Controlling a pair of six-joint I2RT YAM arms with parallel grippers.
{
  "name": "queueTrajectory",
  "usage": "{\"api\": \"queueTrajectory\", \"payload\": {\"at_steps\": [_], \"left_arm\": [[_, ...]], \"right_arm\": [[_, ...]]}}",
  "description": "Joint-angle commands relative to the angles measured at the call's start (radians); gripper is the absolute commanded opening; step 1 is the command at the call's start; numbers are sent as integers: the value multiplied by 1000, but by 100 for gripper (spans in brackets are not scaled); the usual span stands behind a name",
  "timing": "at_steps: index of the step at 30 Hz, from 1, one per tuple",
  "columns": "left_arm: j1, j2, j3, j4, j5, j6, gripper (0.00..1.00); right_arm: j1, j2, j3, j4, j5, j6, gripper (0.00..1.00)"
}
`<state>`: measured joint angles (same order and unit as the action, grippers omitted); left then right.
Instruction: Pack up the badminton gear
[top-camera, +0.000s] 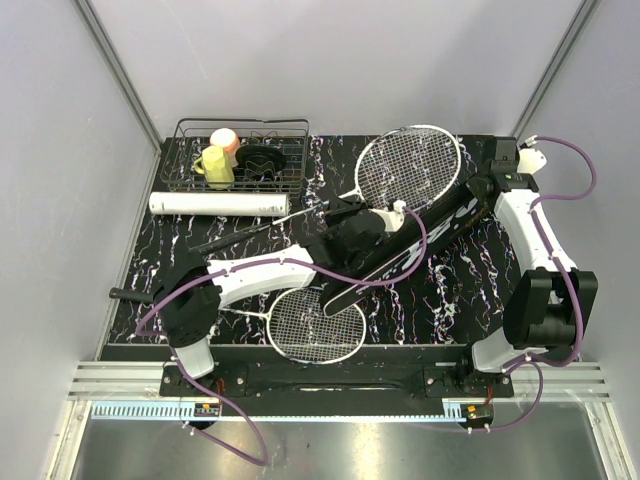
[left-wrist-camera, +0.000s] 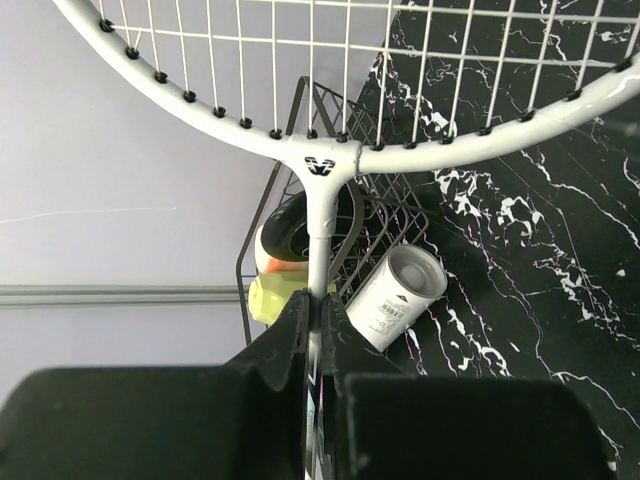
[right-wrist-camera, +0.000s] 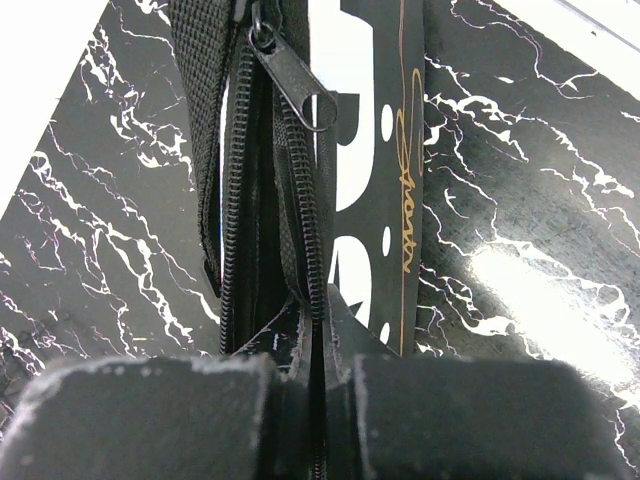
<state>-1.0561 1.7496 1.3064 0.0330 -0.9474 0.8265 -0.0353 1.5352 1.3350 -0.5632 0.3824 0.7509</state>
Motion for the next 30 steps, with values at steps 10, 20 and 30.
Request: {"api": "queueTrajectory", "payload": {"at_steps": [10, 20, 30], "left_arm": [[-61, -25, -10, -18, -105, -50, 0], [-105, -28, 2, -149, -178, -173, 0], [-134, -38, 2, -202, -223, -199, 0]], "right_arm": [[-11, 3, 64, 17, 32, 93, 0], [-17, 9, 93, 5, 16, 143, 0], [-17, 17, 81, 2, 15, 156, 0]]}}
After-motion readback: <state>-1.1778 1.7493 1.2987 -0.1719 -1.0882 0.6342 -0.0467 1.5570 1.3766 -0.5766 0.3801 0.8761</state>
